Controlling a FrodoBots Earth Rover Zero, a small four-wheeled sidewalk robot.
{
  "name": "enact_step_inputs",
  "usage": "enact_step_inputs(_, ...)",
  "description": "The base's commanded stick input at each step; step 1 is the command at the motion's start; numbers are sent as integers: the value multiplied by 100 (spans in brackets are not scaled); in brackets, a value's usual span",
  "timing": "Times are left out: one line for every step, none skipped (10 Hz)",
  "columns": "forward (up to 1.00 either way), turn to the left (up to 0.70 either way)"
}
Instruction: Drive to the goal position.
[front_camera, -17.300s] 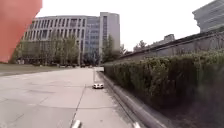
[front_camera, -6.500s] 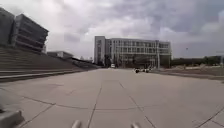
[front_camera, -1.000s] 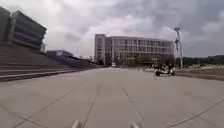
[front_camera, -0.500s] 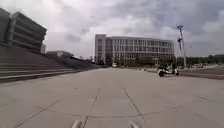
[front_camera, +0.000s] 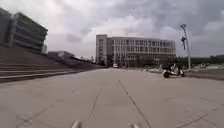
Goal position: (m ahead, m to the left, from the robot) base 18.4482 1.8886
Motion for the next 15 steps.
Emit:
enact_step_inputs(85,0)
enact_step_inputs(85,0)
enact_step_inputs(85,0)
enact_step_inputs(85,0)
enact_step_inputs(85,0)
enact_step_inputs(85,0)
enact_step_inputs(85,0)
enact_step_inputs(85,0)
enact_step_inputs(85,0)
enact_step_inputs(85,0)
enact_step_inputs(85,0)
enact_step_inputs(85,0)
enact_step_inputs(85,0)
enact_step_inputs(85,0)
enact_step_inputs(85,0)
